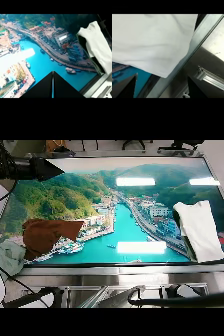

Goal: Fold the shirts.

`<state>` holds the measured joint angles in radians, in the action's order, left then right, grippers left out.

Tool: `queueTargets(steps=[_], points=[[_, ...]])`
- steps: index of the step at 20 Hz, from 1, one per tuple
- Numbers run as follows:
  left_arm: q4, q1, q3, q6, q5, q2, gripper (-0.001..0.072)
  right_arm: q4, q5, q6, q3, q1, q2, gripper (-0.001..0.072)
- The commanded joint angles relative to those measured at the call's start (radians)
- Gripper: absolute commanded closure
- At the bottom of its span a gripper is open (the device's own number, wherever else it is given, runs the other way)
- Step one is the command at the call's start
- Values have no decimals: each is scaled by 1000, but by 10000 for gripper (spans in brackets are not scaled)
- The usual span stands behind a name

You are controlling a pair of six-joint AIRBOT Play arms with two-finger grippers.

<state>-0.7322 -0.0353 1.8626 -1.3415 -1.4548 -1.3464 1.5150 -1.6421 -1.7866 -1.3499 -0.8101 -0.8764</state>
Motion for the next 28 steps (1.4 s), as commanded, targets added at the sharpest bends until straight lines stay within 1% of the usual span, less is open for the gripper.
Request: queueTargets(steps=[1,2,4,5,8,13,15,17,21,28], points=[[0,-1,1,3,-4,0,695,-209,89,21,-7,3,2,289],[0,-1,1,7,-5,0,695,-312,117,53,-7,5,2,706],[1,0,-1,7,-36,0,695,-462,159,116,-5,54,10,696],[2,8,-22,8,-43,12,695,-477,174,119,1,95,20,696],[-2,62,-227,53,-2,124,695,-463,262,153,84,310,87,696],[-9,151,-627,85,115,341,695,-449,457,180,301,673,211,696],[-9,159,-726,85,131,404,695,-448,475,187,324,760,225,696],[-8,159,-794,85,140,453,695,-436,476,187,324,809,225,696],[-9,159,-869,85,183,517,694,-438,472,187,324,820,224,695],[-8,159,-893,84,202,541,694,-438,472,187,324,820,222,696]])
